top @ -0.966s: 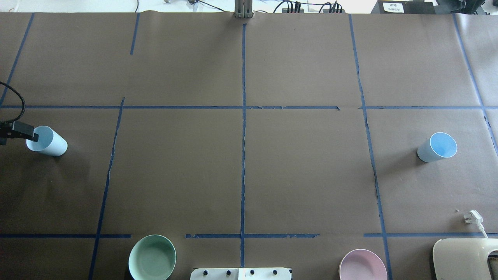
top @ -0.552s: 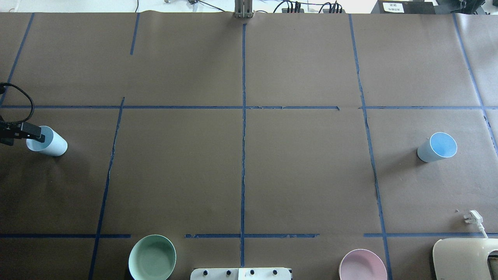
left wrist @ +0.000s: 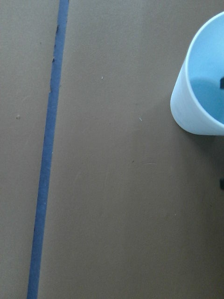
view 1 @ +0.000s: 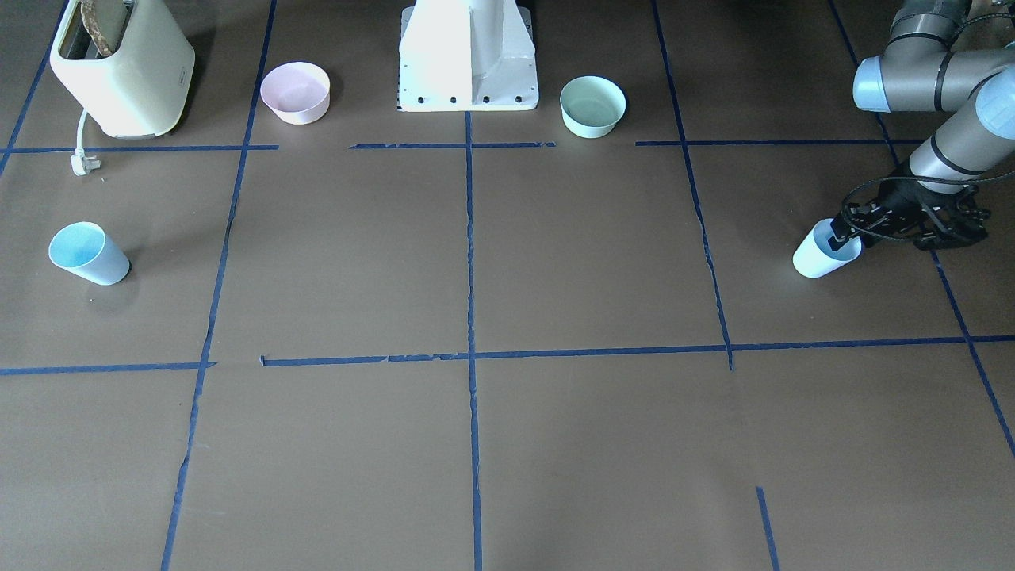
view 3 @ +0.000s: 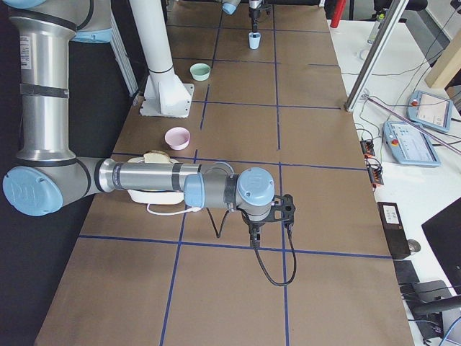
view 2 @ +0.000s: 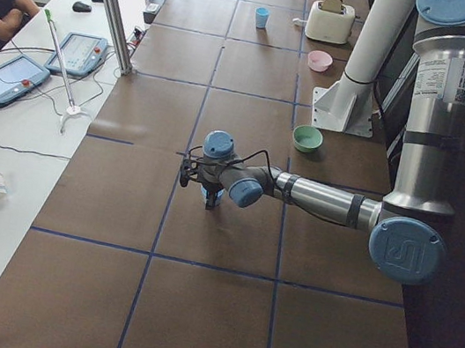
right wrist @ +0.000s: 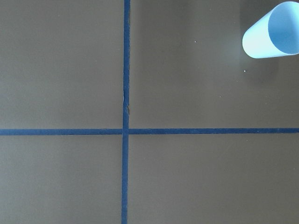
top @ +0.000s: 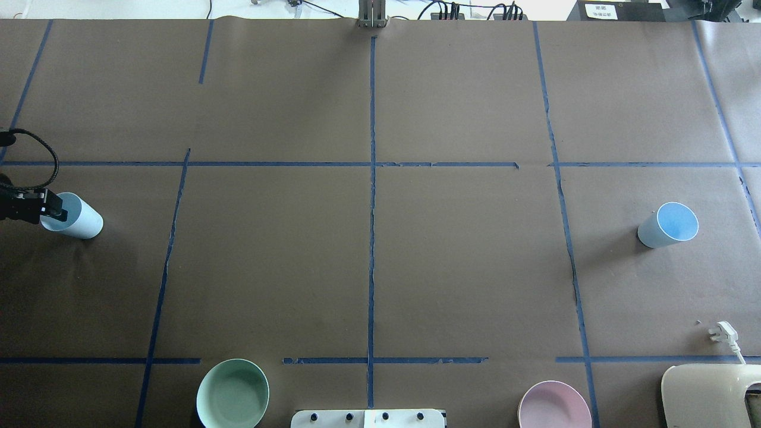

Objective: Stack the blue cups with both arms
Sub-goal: 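Lower the left gripper onto the light blue cup nearest it and grasp, then carry the held blue cup with the left gripper to the table center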

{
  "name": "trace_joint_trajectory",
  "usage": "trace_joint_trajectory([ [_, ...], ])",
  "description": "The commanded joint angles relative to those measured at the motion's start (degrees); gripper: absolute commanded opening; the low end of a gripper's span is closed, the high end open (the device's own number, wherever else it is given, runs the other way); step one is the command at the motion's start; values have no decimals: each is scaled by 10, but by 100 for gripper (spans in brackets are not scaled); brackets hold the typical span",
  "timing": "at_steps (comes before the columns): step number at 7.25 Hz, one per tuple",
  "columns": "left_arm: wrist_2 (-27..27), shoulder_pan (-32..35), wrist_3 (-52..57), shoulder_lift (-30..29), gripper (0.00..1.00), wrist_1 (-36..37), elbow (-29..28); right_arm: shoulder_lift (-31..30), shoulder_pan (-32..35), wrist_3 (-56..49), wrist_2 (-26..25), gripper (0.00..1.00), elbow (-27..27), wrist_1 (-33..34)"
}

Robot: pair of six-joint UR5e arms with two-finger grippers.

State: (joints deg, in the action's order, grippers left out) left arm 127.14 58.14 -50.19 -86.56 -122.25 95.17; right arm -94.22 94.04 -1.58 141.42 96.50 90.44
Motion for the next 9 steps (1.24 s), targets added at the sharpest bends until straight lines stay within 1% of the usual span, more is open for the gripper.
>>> trace_joint_trajectory([
  [1,0,-3,1,0,16,0,-2,0,0,0,0,100,0,0],
  [2,3,-4,-3,-1,6,0,-2,0,0,0,0,100,0,0],
  [3,14,-2,-3,-1,0,3,8,1,0,1,0,100,1,0],
  [4,70,0,-4,-2,0,11,25,2,0,2,3,100,3,1],
  [5,88,7,-5,-6,0,29,43,4,0,2,4,100,3,4],
  [6,87,7,-5,-32,0,83,69,6,0,2,4,100,4,3],
  [7,81,6,-45,-81,0,161,103,6,0,1,4,100,4,0],
  [8,76,-7,-97,-144,0,201,110,5,0,0,3,100,4,0],
  [9,53,-54,-165,-199,0,225,110,5,0,-1,2,100,2,0],
])
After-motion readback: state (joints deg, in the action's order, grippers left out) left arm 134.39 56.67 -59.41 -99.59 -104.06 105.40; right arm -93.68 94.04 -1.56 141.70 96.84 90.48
